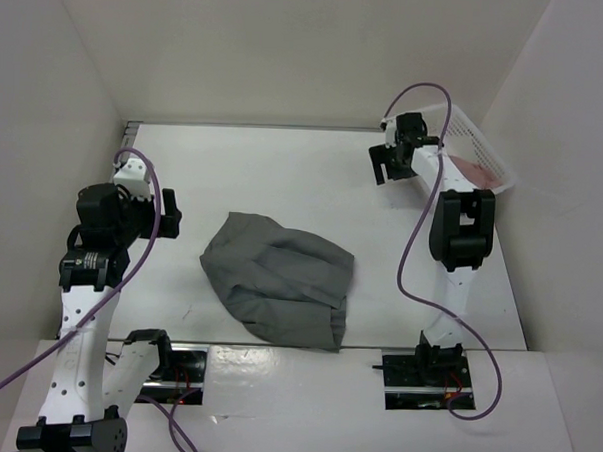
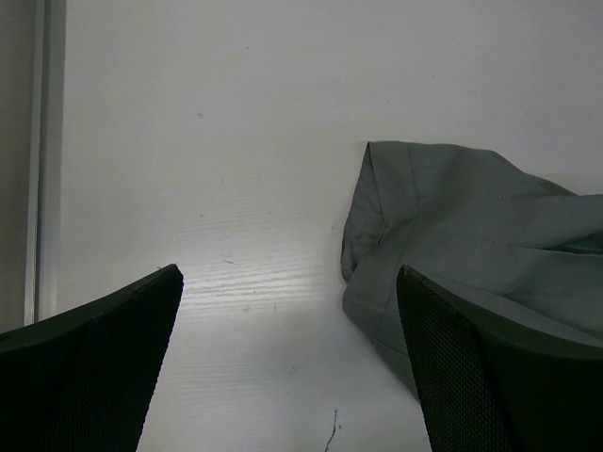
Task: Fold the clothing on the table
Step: Flatten the skirt out
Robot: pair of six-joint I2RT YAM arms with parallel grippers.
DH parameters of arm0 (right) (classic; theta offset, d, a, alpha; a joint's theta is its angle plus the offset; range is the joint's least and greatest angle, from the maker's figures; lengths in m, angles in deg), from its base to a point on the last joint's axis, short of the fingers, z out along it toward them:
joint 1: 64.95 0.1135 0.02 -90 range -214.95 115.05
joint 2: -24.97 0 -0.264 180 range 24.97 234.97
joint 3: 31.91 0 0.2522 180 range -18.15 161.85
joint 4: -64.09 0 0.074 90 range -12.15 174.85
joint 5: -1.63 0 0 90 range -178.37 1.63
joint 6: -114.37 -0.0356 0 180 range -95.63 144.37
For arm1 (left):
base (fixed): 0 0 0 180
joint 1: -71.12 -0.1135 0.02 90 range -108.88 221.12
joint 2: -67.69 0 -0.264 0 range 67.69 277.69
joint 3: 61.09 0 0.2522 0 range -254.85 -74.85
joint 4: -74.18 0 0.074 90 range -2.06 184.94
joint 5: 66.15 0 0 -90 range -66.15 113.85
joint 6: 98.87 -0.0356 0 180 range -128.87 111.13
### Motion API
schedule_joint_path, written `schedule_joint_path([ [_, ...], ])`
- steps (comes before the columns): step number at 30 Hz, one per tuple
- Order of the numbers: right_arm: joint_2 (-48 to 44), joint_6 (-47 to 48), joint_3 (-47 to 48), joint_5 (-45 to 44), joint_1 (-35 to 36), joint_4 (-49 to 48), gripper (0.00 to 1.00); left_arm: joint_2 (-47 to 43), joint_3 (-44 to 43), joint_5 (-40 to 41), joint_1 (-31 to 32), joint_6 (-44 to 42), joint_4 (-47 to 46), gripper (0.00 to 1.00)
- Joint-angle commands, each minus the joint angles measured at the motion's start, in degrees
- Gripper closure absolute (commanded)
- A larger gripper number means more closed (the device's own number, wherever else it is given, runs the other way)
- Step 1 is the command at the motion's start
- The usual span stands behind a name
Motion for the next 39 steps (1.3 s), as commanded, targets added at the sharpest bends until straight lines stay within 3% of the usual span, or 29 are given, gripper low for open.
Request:
schedule_joint_path([
  [1, 3.67, -2.94, 6.28, -0.10, -0.55, -3.98, 0.13, -0.63, 0.36, -0.45, -0.38, -1.04, -1.33, 0.00],
  [14, 20.28, -7.60, 31.86, -7.92, -1.08, 2.78, 0.13, 0.68, 0.36, 0.08, -0.38, -1.04, -1.86, 0.00],
  [20, 14.51, -9.80, 35.73, 3.66, -1.08, 9.02, 0.13, 3.23, -0.16, -0.97, -0.38, -1.04, -1.86, 0.00],
  [24, 7.23, -8.93, 37.05, 10.52, 1.81, 15.61, 0.13, 8.32, -5.24, -7.99, -0.38, -2.96, 4.62, 0.00],
  [27, 0.20, -6.04, 31.81, 14.04, 5.50, 19.83, 0.13, 18.13, -9.65, -14.41, 0.15, -4.54, 11.82, 0.02],
  [30, -8.14, -4.19, 21.64, 13.53, 10.24, 18.62, 0.13, 25.61, -11.94, -15.30, 1.38, -7.09, 15.54, 0.07],
  [35, -17.75, -2.07, 7.72, 3.87, 21.56, 12.47, 0.13, 36.61, -12.47, -14.69, 4.54, -7.10, 16.07, 0.28],
  [39, -20.66, -2.07, 3.66, -0.28, 24.14, 9.56, 0.13, 47.85, -14.49, -14.69, 5.69, -7.10, 18.09, 0.37],
])
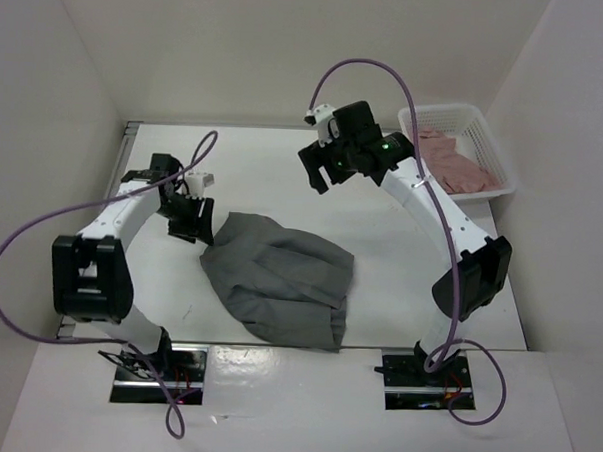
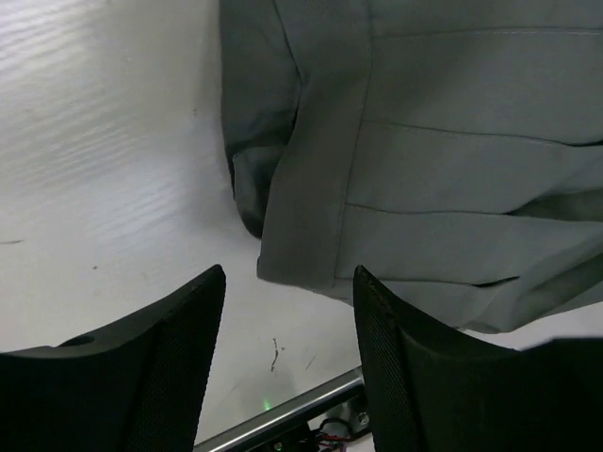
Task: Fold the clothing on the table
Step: Flatten the skirt out
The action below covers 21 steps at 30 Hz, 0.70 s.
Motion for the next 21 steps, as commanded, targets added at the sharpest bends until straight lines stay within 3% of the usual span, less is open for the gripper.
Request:
schedule_joint_path([
  [1, -0.62, 1.06, -2.42, -6.61, -1.30, -3.64, 0.13, 6.11, -2.52, -2.07, 1.10, -1.72, 3.82, 0.38],
  [11, -1.15, 1.58, -6.20, -8.91, -1.30, -7.51, 0.13, 10.95, -3.31, 0.65, 1.10, 0.03, 4.00, 0.31],
  [17, -2.21, 1.58, -8.66, -10.57, -1.83, -9.27, 0.13, 15.61, -3.31, -0.40, 1.62, -0.58, 4.00, 0.56],
  [21, -2.73, 2.10, -9.28, -11.28, -1.83, -10.32, 0.13, 17.46, -3.31, -2.24, 2.68, -1.20, 4.00, 0.63],
])
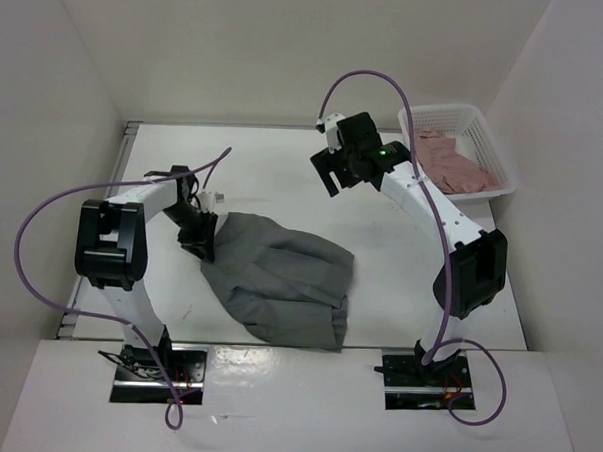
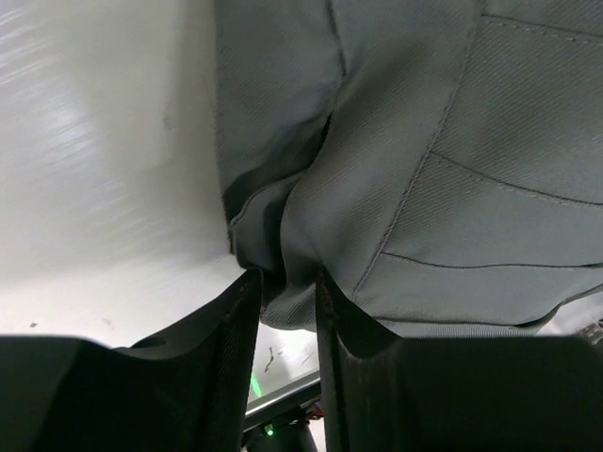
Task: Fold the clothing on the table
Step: Flatten the skirt out
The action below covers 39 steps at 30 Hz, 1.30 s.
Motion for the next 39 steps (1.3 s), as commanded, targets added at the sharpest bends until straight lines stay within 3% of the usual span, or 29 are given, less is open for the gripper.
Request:
schedule_joint_path([
  [1, -2.76, 0.86, -0.32, -2.23, -0.25, -4.12, 0.13, 0.89, -1.21, -3.58, 1.74, -1.85, 0.90, 0.64],
  [5, -2.76, 0.86, -0.84, -2.23, -0.25, -4.64, 0.13, 2.73, -1.21, -4.73, 4.90, -2.39, 1.42, 0.85],
  [6, -2.76, 0.86, -0.84, -2.23, -0.25, -4.64, 0.13, 2.74, -1.21, -4.73, 5.43, -2.91, 1.42, 0.94],
  [8, -2.76, 0.86, -2.16, -2.23, -0.25, -5.35, 0.13, 4.75, -1.74, -4.73, 5.97, -2.91, 1.95, 1.00],
  [13, -2.76, 0.86, -3.30, -2.23, -1.39, -6.92, 0.13, 7.92, -5.59, -2.45, 6.49, -2.21, 1.95, 1.00],
  [17, -2.76, 0.86, -3.83, -2.23, -2.97, -6.93, 0.13, 9.15, -13.41, -0.43, 5.79, -0.63, 1.42, 1.00],
  [23, -3.99, 0.86, -4.97, -1.71, -4.12, -7.46, 0.13, 10.38, -31.86, 2.21, 4.56, 1.04, 1.42, 1.00],
  [30, -5.13, 0.34, -6.20, -1.18, -5.70, -7.98, 0.13, 17.49, -48.92, 2.21, 7.54, 3.50, 1.95, 0.99],
  [31, -5.13, -0.19, -6.20, -1.18, -5.70, -7.98, 0.13, 18.37, -50.32, 1.52, 8.68, 4.11, 1.95, 0.96],
  [32, -5.13, -0.19, -6.20, -1.18, -5.70, -7.98, 0.13, 19.86, -51.47, 1.51, 9.30, 4.64, 2.56, 0.84],
  [34, -5.74, -0.19, -6.20, -1.18, -6.23, -7.98, 0.13, 21.01, -53.06, 0.72, 11.14, 4.65, 2.57, 0.48],
  [35, -5.74, -0.19, -6.20, -0.66, -6.23, -7.98, 0.13, 21.54, -53.06, 1.59, 11.15, 4.65, 2.57, 0.24],
  [39, -6.27, -0.19, -7.34, -0.65, -6.23, -8.51, 0.13, 19.80, -50.96, 3.88, 11.94, 4.65, 1.52, 0.02],
])
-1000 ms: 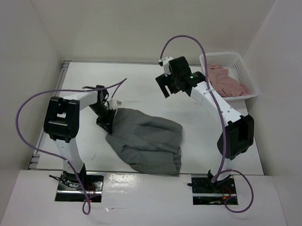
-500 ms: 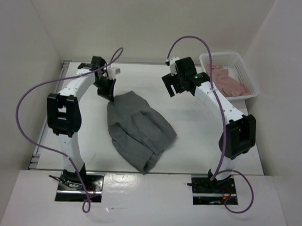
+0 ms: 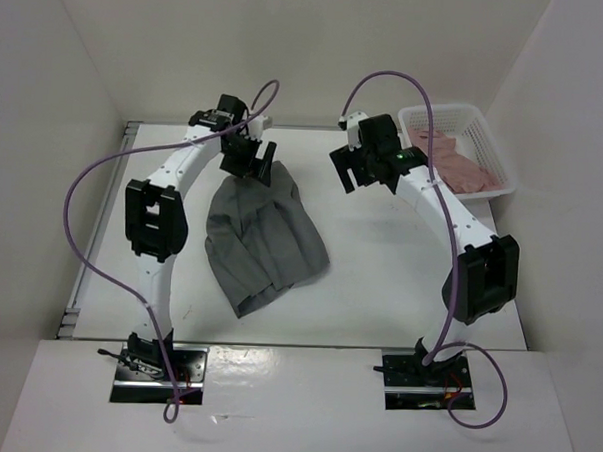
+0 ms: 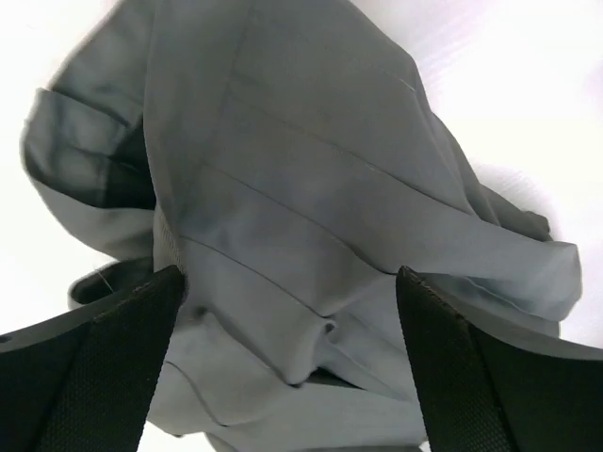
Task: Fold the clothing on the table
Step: Flatten the skirt out
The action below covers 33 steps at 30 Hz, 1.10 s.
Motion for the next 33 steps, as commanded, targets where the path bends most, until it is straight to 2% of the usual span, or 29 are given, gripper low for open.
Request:
schedule_joint_path([
  [1, -3.04, -0.34, -0.86, 0.14, -0.35, -3.42, 0.13, -3.67, 0.67, 0.95, -0.91, 0.47, 0.48, 0.00],
  [5, -1.29, -1.04, 0.46, 2.93, -0.88, -4.65, 0.13, -11.76, 4.71, -0.45, -7.65, 2.92, -0.31, 0.00],
  [12, 11.89, -3.07, 12.74, 8.49, -0.88, -4.04, 0.13, -24.33, 15.08, -6.08, -20.41, 3.29, 0.84, 0.00],
  [16, 21.63, -3.60, 20.75, 10.59, -0.35, -4.04, 0.13, -27.86, 21.66, -7.57, -22.53, 1.97, 1.98, 0.00],
  [19, 28.74, -3.60, 27.95, 12.52, -0.35, -2.55, 0.13, -28.66, 29.31, -12.13, -23.85, 0.74, 0.58, 0.00],
  [25, 38.87, -4.21, 41.84, 19.36, -0.35, 1.92, 0.13, -27.43, 35.12, -17.85, -26.40, -4.17, -0.13, 0.00],
  [28, 46.77, -4.21, 54.39, 23.93, -0.35, 8.93, 0.13, -26.20, 37.93, -19.79, -27.02, -5.68, -0.75, 0.00],
  [29, 52.45, -4.21, 64.61, 24.91, -0.35, 11.75, 0.13, -26.20, 39.25, -20.75, -27.02, -6.20, -1.62, 0.00],
  [31, 58.64, -4.74, 77.74, 25.80, 0.70, 17.29, 0.13, -25.67, 39.95, -21.37, -27.02, -6.73, -2.15, 0.00],
  [33, 58.31, -3.86, 75.43, 25.27, 1.84, 15.47, 0.13, -25.67, 39.96, -21.37, -27.54, -6.74, -2.68, 0.00],
])
